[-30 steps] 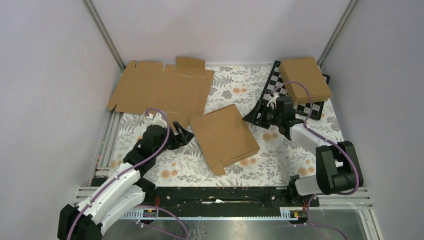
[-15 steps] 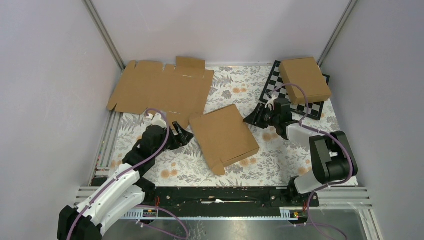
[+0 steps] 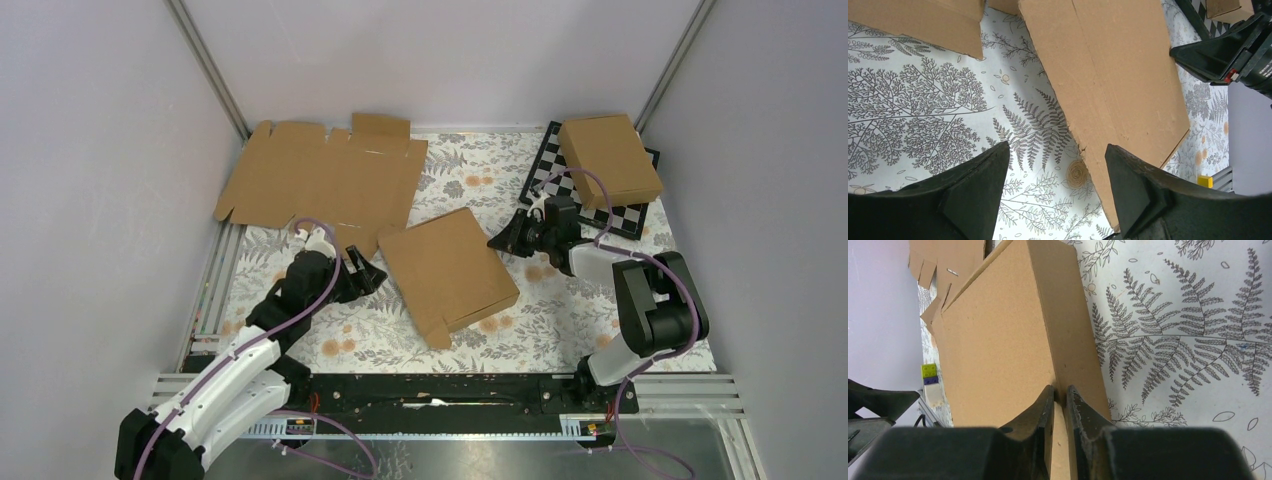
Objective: Fold the paper box
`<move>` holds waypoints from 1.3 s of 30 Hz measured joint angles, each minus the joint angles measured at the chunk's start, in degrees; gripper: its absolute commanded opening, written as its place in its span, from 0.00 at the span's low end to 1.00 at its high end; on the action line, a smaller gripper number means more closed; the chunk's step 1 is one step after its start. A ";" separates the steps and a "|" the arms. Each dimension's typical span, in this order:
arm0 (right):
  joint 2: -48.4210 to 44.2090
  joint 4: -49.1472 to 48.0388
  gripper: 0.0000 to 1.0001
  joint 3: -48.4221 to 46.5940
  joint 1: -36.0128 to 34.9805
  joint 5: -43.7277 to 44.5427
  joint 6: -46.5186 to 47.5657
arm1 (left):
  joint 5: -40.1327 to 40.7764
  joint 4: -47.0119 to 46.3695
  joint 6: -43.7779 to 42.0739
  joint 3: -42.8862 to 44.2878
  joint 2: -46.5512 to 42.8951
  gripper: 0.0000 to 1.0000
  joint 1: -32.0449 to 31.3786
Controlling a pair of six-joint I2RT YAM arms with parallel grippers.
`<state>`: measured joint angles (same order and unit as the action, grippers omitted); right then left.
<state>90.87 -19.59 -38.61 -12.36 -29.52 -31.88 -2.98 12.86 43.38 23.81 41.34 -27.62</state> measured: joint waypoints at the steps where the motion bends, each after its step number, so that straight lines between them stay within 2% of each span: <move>1: 0.22 0.00 0.14 -0.24 0.00 0.09 0.04 | 0.00 0.24 0.00 0.00 0.00 0.74 0.00; 6: 1.16 0.02 0.13 -1.29 -0.02 0.68 0.22 | -0.07 0.70 0.26 0.00 0.39 0.62 0.00; 10: 1.14 0.00 0.11 -1.40 -0.02 1.53 0.42 | -0.72 -0.57 0.59 -0.11 4.52 0.55 0.00; 22: 1.14 0.15 0.10 -1.55 -0.02 1.62 1.03 | -2.75 -7.96 2.14 -4.11 12.37 0.55 0.00; 25: 1.14 0.55 0.10 -1.75 -0.02 1.68 1.25 | -2.73 -9.88 2.80 -4.94 13.66 0.51 0.04; 26: 1.14 0.63 0.09 -1.79 -0.02 1.73 1.31 | -2.69 -10.36 3.13 -5.42 13.77 0.50 0.11; 28: 1.14 0.94 0.00 -1.95 -0.04 1.86 1.46 | -2.47 -11.63 3.91 -6.80 13.62 0.47 0.37; 31: 1.18 1.09 0.00 -2.36 -0.13 3.08 1.64 | -2.10 -12.85 5.49 -8.87 12.70 0.44 0.76; 36: 1.11 1.03 0.00 -2.47 -0.31 4.63 1.64 | -2.03 -16.15 8.13 -10.62 12.98 0.33 0.94; 39: 0.92 1.05 0.00 -2.47 -0.39 5.77 1.64 | -3.04 -21.66 10.34 -12.57 15.65 0.24 0.98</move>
<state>91.79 -18.55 -41.08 -12.75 -23.75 -30.24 -6.02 -8.80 53.71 11.25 56.99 -26.63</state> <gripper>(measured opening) 0.174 0.311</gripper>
